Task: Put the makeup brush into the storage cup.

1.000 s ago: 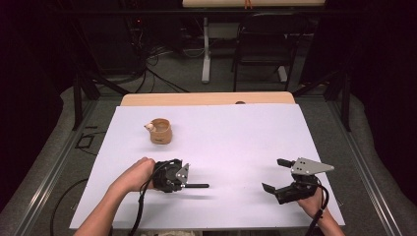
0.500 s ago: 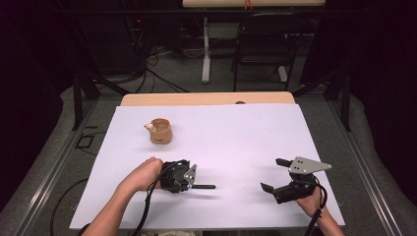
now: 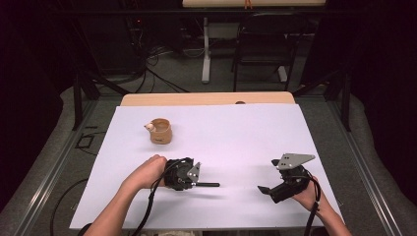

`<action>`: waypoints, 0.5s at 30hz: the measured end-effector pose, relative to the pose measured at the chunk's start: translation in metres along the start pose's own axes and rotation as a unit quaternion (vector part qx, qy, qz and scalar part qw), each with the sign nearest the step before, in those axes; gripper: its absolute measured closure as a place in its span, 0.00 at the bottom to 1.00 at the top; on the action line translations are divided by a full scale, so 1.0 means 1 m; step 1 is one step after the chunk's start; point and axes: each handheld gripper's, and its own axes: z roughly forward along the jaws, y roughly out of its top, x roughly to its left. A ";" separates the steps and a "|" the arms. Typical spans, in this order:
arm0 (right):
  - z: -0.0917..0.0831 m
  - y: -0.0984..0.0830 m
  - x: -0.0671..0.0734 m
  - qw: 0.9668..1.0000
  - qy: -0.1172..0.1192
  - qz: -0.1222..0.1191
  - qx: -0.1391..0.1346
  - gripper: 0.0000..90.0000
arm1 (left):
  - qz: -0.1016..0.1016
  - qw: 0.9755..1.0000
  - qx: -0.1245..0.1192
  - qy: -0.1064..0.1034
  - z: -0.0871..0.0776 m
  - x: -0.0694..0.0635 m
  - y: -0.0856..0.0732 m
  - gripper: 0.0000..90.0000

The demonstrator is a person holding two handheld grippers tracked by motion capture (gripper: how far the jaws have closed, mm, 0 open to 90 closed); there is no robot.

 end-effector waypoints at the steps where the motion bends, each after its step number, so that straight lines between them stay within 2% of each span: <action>1: 0.001 0.003 0.001 1.000 0.003 -0.007 0.009 0.00 | 0.002 1.000 -0.002 0.000 0.000 0.000 0.001 0.86; 8: 0.007 0.015 0.005 0.999 0.013 -0.030 0.032 0.00 | 0.007 1.000 -0.004 0.001 0.000 0.002 0.006 0.86; 10: 0.009 0.023 0.007 0.998 0.020 -0.048 0.043 0.00 | 0.008 1.000 -0.005 0.000 0.000 0.002 0.008 0.86; 12: 0.009 0.025 0.007 0.997 0.023 -0.050 0.045 0.00 | 0.008 1.000 -0.005 0.000 0.000 0.002 0.010 0.86; 15: 0.014 0.036 0.011 0.995 0.027 -0.074 0.063 0.00 | 0.013 1.000 -0.003 0.001 0.000 0.003 0.013 0.86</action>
